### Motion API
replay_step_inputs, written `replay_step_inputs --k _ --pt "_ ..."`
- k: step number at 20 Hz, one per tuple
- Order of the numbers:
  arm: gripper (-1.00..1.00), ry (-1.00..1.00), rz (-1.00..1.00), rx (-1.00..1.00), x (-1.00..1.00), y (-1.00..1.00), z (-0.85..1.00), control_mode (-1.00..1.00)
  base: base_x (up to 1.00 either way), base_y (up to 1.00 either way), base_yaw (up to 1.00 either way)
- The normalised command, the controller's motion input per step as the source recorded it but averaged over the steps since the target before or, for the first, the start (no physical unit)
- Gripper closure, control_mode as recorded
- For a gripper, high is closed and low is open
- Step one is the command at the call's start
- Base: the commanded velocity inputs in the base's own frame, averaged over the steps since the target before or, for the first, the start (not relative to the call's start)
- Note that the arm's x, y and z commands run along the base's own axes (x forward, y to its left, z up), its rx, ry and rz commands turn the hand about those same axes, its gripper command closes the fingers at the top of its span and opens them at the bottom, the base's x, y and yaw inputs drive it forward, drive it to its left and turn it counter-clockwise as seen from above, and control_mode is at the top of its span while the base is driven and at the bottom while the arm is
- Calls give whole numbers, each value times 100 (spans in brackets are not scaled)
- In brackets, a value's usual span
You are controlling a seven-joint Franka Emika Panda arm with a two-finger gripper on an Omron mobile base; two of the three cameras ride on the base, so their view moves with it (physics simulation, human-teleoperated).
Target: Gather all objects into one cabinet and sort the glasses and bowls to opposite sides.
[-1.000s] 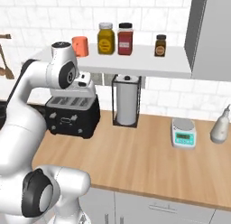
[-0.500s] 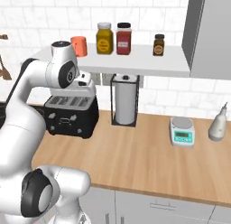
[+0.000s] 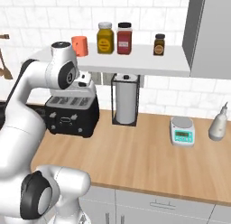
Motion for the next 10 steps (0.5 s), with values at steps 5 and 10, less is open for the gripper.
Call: replay_step_inputs --k 5,10 --pt "-100 -43 3 -5 -19 -2 2 -100 0 0 0" --pt "-100 -47 3 -6 -2 0 14 -100 0 0 0"
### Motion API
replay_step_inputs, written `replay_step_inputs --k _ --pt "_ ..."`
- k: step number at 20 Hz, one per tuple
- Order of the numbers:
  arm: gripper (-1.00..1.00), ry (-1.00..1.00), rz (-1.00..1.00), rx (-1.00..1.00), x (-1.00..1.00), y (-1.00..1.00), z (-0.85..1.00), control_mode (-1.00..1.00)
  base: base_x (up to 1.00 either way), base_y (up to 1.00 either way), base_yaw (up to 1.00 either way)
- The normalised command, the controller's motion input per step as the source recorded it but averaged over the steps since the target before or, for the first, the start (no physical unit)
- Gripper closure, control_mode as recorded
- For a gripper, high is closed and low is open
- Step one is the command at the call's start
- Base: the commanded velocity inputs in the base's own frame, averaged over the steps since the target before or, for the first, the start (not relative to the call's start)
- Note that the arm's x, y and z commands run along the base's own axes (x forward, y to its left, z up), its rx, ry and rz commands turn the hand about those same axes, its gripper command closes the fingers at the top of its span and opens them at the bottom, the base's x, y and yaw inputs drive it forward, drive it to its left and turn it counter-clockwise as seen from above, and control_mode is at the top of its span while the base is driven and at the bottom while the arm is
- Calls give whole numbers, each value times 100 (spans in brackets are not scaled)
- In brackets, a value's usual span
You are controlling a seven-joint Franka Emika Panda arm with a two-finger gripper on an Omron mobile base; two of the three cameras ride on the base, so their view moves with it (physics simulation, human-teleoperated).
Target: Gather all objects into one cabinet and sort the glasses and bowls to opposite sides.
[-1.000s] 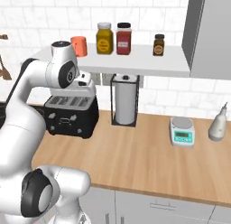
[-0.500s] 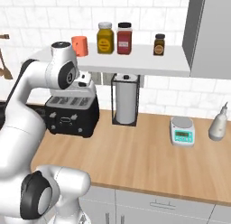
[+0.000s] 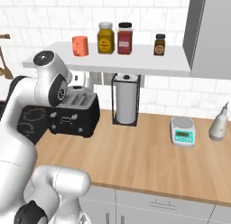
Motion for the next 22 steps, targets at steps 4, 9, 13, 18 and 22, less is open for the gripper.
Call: replay_step_inputs --k 4,9,13,18,22 --pt "-100 -26 2 -7 8 -3 21 -100 0 0 0" --pt "-100 -3 -2 0 11 -4 80 -100 0 0 0" --pt "-100 -4 0 0 -2 0 96 -100 0 0 0" --pt "-100 -9 -1 1 -2 0 47 -100 0 0 0" --pt "-100 -2 -7 5 -20 15 41 -100 0 0 0"
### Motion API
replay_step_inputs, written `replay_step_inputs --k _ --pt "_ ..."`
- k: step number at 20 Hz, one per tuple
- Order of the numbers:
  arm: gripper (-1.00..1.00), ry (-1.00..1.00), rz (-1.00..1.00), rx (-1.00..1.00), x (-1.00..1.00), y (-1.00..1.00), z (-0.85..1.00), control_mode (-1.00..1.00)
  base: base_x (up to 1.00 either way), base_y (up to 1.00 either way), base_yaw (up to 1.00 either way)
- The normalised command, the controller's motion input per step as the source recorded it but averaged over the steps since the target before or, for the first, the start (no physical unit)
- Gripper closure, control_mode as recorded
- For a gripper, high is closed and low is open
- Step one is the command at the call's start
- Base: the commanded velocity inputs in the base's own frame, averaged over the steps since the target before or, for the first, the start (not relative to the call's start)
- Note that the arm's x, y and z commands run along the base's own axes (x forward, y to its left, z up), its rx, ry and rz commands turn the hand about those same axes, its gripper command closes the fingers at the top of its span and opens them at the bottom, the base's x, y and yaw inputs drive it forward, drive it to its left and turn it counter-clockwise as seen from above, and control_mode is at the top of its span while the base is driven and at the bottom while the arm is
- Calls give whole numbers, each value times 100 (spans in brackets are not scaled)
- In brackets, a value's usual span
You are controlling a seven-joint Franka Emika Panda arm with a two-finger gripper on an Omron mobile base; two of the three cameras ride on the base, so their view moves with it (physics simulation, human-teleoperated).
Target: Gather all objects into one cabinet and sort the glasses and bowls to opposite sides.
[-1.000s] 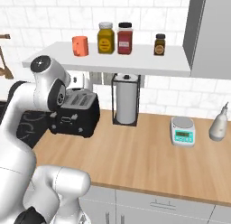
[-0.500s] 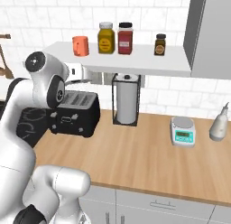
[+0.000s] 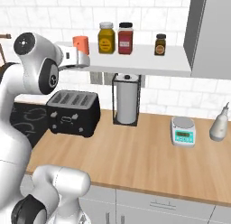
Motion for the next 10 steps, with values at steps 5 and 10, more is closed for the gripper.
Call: replay_step_inputs --k 5,10 --pt "-100 0 -11 2 -5 56 70 -100 0 0 0" --pt "-100 5 -2 6 0 20 38 -100 0 0 0"
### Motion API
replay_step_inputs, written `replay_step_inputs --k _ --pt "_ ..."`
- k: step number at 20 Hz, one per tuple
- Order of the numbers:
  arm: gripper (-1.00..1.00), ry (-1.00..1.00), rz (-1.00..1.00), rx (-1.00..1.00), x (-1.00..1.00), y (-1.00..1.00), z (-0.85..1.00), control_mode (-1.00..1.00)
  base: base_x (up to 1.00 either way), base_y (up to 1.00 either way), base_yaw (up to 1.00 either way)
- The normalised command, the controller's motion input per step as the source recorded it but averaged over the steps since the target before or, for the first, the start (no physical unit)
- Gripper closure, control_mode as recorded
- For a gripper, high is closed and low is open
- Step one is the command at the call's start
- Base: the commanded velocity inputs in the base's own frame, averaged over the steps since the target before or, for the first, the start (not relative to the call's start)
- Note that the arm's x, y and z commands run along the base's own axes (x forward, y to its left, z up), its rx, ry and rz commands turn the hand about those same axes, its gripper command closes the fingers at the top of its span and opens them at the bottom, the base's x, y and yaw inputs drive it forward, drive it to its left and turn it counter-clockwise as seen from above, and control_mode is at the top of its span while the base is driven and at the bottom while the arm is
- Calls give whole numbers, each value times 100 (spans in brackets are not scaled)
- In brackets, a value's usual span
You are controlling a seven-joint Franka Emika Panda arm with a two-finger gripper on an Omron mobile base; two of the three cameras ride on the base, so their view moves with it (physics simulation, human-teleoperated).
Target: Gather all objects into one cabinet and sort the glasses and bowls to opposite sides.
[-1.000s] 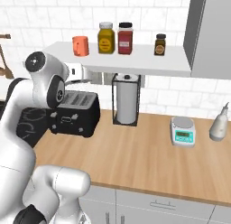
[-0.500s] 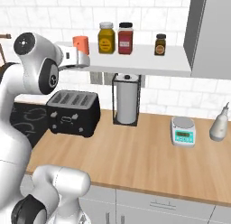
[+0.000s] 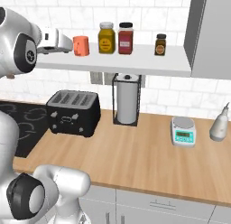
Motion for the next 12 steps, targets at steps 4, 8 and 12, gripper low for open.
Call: replay_step_inputs --k 4,8,12 --pt "-100 2 11 2 11 -8 -4 -100 0 0 0" --pt "-100 4 8 2 50 0 -31 -100 0 0 0" --pt "-100 1 -1 1 59 -5 -32 -100 0 0 0"
